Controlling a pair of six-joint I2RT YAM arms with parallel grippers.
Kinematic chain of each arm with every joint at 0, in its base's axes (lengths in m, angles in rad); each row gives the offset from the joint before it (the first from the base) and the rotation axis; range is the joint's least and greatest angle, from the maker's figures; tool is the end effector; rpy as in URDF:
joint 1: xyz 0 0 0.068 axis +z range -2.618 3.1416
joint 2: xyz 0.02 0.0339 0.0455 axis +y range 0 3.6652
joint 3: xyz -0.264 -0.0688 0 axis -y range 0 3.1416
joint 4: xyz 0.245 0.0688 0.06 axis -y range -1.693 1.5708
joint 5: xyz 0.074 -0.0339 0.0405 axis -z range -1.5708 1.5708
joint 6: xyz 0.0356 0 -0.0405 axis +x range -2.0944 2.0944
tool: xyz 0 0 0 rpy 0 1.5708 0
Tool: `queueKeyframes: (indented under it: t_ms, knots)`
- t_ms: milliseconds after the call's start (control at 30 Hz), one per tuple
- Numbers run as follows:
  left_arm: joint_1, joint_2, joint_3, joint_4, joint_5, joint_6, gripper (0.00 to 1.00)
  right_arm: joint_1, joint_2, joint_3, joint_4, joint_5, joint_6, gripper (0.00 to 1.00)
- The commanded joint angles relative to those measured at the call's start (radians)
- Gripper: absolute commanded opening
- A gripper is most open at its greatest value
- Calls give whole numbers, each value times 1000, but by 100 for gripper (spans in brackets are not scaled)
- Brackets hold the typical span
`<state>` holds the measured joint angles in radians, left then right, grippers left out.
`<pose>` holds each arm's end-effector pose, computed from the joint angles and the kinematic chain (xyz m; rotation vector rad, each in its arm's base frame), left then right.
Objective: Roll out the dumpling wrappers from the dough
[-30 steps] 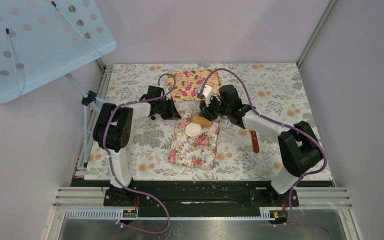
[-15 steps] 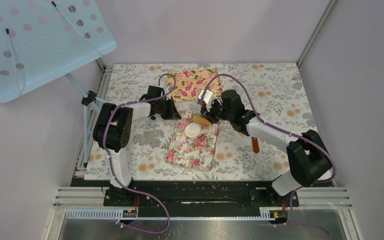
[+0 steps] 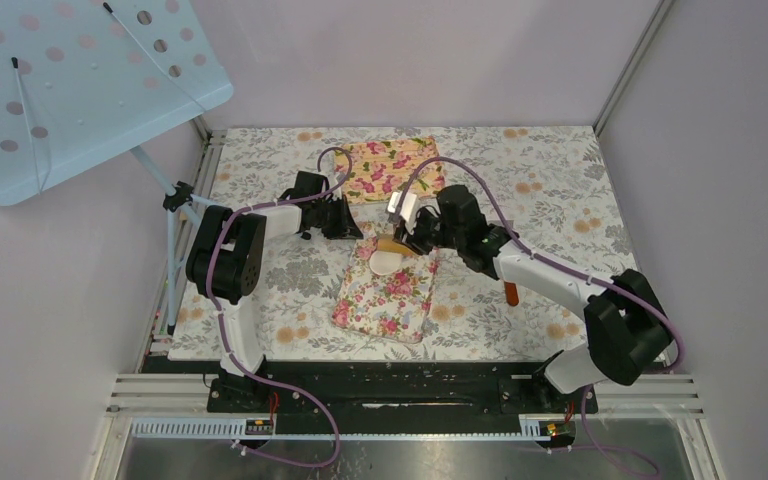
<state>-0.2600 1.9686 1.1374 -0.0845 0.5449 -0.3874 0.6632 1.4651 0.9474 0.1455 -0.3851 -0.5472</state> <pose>0.3773 -0.1195 0.1335 0.0787 2.5420 -0.9443 0.2553 0.2164 0.2680 -1.3051 1.4362 0.4506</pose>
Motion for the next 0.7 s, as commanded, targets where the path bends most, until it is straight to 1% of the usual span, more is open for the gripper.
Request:
queueKeyframes:
  t_ms: [0, 267, 533, 667]
  knots:
    - [-10, 38, 0, -61, 13, 22, 0, 43, 35, 4, 97, 13, -49, 0]
    - [-10, 38, 2, -61, 15, 22, 0, 58, 94, -30, 126, 96, -138, 0]
    - [-10, 39, 4, -67, 17, 22, 0, 69, 117, -52, 87, 115, -167, 0]
    - [-10, 41, 4, -71, 20, 22, 0, 70, 129, -73, 65, 118, -150, 0]
